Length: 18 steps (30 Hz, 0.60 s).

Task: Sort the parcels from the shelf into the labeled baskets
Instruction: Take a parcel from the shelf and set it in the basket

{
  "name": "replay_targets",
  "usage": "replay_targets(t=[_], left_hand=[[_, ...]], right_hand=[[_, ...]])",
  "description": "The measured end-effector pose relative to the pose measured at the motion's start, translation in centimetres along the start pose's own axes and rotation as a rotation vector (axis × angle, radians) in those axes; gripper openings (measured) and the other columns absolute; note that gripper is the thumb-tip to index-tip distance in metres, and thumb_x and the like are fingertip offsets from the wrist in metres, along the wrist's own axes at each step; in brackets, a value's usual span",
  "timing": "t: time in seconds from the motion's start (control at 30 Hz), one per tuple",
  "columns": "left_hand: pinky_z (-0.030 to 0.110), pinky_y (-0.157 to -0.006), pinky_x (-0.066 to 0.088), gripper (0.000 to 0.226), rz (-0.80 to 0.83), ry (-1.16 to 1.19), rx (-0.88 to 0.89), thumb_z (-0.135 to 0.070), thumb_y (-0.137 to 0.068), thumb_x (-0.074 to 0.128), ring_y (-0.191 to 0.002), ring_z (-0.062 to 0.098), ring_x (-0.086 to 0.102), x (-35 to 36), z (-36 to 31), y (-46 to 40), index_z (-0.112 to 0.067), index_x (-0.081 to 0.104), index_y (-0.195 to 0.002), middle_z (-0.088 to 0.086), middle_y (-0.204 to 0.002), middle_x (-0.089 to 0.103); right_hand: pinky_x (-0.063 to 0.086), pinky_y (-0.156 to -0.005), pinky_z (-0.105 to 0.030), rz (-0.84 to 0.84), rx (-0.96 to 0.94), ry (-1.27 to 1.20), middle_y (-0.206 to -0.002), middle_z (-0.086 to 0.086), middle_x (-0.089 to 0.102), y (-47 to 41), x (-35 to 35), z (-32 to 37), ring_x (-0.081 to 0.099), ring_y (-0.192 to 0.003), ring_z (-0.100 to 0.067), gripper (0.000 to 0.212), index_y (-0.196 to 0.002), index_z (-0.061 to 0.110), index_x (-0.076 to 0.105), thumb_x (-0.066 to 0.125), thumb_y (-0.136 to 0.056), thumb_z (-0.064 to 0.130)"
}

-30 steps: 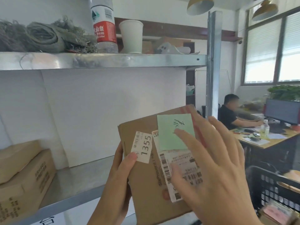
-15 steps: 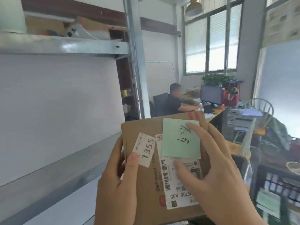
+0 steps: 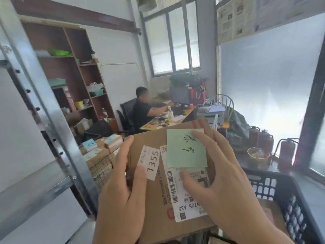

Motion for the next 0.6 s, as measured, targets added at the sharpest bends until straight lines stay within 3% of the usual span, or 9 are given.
replay_targets(t=[0.17,0.3,0.47,0.6], left_hand=[[0.022,-0.079,0.060,0.052,0.160,0.039,-0.005,-0.057,-0.098,0.043,-0.097,-0.014,0.066,5.8,0.0,-1.5,-0.079,0.023,-0.140,-0.054,-0.115,0.054],[0.017,-0.067,0.052,0.050,0.311,0.061,-0.009,-0.059,-0.099,0.041,-0.091,-0.023,0.060,10.4,1.3,-2.9,-0.081,0.020,-0.138,-0.047,-0.114,0.054],[0.018,-0.064,0.056,0.048,0.505,0.138,-0.016,-0.059,-0.100,0.041,-0.087,-0.008,0.069,16.2,4.0,-3.7,-0.081,0.020,-0.138,-0.035,-0.115,0.062],[0.020,-0.063,0.059,0.047,0.641,0.198,-0.006,-0.059,-0.101,0.042,-0.080,-0.006,0.072,19.4,5.7,-4.2,-0.081,0.022,-0.137,-0.032,-0.104,0.068]], right_hand=[[0.063,-0.069,-0.029,-0.017,0.087,0.032,-0.152,0.045,0.014,-0.5,-2.0,-4.9,0.054,-0.126,-0.008,0.076,-0.141,0.072,0.025,0.068,-0.080,0.060],[0.064,-0.065,-0.030,-0.034,0.204,0.070,-0.151,0.040,0.020,-0.4,-1.9,-9.4,0.058,-0.121,-0.014,0.073,-0.143,0.068,0.028,0.068,-0.082,0.061],[0.062,-0.063,-0.027,-0.086,0.343,0.222,-0.155,0.031,0.024,1.0,-1.8,-13.4,0.056,-0.117,-0.009,0.072,-0.145,0.061,0.030,0.069,-0.084,0.057],[0.061,-0.068,-0.025,-0.139,0.421,0.290,-0.147,0.030,0.031,1.9,-1.3,-14.5,0.055,-0.118,-0.007,0.070,-0.143,0.059,0.034,0.070,-0.084,0.052]])
Point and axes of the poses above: each hand's wrist, its own y-axis away from the middle knuckle, its own x-axis out of the palm, z = x × y, the point moved 6 cm from there along -y, towards the middle knuckle
